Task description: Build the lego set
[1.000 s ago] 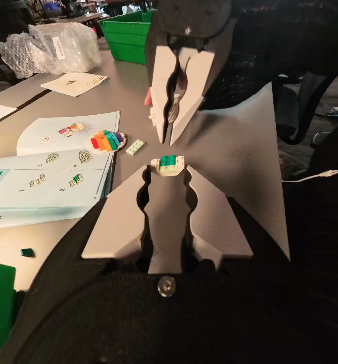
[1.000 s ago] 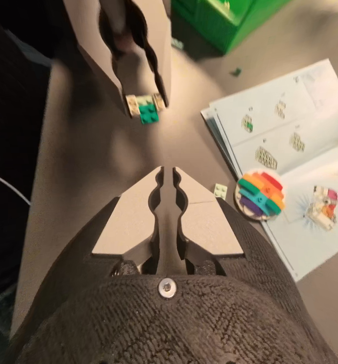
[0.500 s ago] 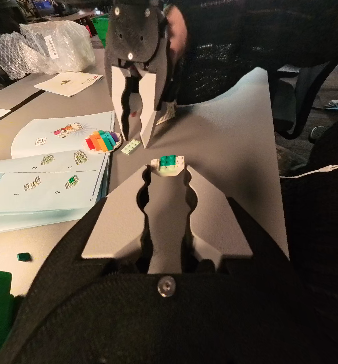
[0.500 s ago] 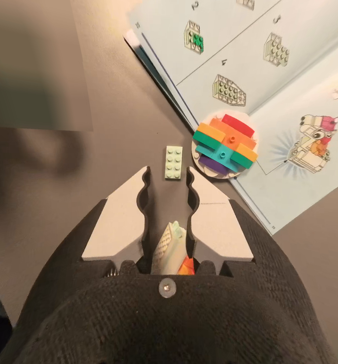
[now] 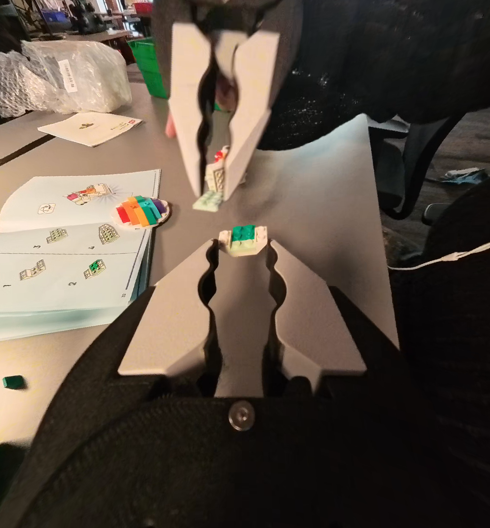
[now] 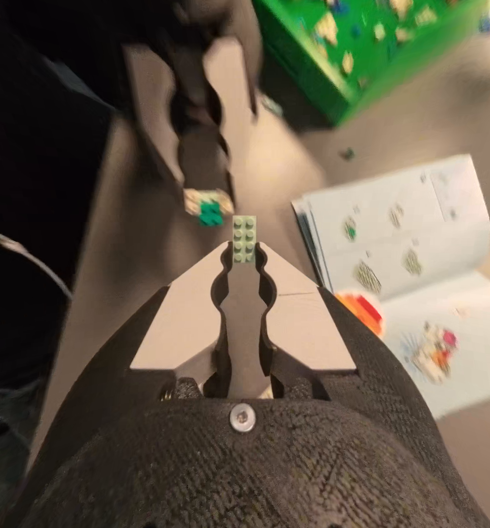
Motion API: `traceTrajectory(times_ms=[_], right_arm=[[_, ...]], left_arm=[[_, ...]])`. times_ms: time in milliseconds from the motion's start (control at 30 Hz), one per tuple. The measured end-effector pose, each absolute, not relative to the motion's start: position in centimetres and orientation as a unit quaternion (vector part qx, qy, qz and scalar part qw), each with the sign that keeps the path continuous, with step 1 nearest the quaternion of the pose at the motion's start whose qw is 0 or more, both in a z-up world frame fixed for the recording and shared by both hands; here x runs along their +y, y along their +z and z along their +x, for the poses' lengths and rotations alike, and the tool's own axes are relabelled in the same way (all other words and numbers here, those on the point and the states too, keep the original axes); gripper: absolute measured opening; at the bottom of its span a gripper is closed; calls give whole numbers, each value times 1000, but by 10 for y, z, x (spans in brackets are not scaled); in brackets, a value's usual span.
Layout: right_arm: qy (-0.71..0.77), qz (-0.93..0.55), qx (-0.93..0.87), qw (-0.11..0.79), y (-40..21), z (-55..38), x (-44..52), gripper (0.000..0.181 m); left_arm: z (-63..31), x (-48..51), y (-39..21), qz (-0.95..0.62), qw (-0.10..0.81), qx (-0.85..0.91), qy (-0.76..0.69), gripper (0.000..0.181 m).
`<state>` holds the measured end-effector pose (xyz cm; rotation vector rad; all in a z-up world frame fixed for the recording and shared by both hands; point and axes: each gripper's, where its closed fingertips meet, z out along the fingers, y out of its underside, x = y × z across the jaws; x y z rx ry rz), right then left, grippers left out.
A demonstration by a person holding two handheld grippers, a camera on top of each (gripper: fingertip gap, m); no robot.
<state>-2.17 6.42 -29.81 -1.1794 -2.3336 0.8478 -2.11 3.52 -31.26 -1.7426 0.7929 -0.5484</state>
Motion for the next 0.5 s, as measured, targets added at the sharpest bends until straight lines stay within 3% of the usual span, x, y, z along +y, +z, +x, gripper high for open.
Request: traceTrajectory(times_ms=[500], right_arm=[[259, -362, -880, 166, -301, -23, 32, 14]], left_arm=[[-17, 32, -308, -718, 559, 355, -215, 32]])
